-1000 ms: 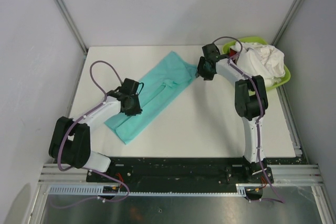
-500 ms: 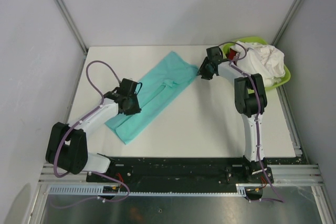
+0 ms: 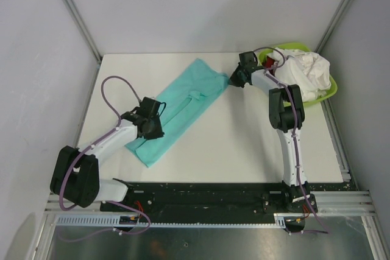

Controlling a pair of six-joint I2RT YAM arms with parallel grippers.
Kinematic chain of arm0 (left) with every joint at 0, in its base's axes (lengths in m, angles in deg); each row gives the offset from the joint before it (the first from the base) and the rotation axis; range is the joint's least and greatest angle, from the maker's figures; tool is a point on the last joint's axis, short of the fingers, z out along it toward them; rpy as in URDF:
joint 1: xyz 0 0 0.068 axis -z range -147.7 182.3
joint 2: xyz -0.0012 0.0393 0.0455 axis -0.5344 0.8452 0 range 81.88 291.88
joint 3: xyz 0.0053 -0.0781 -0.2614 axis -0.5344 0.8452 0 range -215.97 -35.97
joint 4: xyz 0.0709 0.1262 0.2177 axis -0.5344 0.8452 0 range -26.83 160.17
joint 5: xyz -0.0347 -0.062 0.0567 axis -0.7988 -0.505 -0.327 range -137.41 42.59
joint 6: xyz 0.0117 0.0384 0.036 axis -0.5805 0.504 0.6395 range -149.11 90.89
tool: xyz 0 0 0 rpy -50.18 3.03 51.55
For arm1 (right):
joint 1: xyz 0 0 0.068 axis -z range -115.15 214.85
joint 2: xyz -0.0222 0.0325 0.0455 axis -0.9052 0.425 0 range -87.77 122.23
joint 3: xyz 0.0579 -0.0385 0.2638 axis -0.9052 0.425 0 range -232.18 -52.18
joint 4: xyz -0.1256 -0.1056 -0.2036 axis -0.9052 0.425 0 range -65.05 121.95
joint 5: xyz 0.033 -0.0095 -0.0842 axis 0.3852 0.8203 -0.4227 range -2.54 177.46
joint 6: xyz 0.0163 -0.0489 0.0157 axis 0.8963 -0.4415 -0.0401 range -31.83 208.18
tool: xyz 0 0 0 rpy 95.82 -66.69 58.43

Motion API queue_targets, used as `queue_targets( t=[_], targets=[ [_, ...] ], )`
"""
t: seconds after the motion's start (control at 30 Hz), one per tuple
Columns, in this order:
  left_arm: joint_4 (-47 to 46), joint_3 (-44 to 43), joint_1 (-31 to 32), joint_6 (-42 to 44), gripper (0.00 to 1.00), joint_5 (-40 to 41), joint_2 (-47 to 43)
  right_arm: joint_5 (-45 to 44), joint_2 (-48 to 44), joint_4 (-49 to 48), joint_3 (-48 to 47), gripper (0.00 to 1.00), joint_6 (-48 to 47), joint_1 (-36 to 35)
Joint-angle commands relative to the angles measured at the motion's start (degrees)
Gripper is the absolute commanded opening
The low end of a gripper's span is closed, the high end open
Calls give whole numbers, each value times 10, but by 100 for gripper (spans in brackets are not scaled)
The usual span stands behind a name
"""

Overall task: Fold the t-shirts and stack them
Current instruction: Rotate the tshirt 90 degrees

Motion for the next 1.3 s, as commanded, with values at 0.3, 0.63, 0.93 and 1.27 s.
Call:
queue_targets(
  t=[0.3, 0.63, 0.93, 1.27],
  targets=[
    [0, 17, 43, -7, 39, 10, -12, -23, 87, 93, -195, 0, -53, 35],
    [25, 35, 95, -30, 38, 64, -3, -2, 73, 109, -216, 5, -74, 40],
    [26, 13, 112, -30, 38, 84, 57, 12, -70, 76, -64, 16, -78, 16],
    [25, -14, 148, -32, 38, 70, 83, 26, -176, 70, 78, 32, -61, -10]
  ],
)
